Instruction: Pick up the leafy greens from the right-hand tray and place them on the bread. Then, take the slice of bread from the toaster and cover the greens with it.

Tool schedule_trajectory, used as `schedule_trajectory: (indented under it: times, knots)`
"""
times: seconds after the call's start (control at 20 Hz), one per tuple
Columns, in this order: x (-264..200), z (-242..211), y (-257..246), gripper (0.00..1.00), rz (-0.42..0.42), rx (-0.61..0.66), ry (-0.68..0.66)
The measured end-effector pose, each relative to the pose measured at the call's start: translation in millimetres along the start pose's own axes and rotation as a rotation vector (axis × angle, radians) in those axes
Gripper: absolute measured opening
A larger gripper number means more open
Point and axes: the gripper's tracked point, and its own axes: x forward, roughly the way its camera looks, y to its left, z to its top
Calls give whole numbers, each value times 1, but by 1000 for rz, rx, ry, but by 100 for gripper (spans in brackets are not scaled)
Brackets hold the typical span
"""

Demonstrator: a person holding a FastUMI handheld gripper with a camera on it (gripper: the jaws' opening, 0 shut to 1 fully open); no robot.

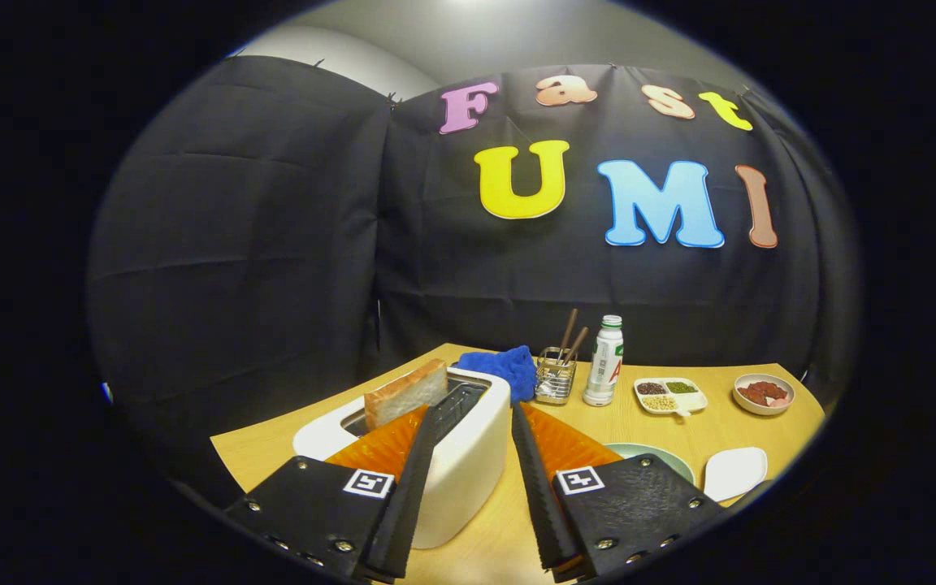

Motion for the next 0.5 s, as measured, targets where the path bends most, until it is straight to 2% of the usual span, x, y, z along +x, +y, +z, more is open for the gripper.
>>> schedule_trajectory:
  times: [0.15, 0.3, 0.5]
  knots:
    - [9, -4, 21, 58, -23, 25, -1]
    - [24, -5, 45, 58, -4, 45, 24]
    - [42, -11, 57, 58, -18, 56, 64]
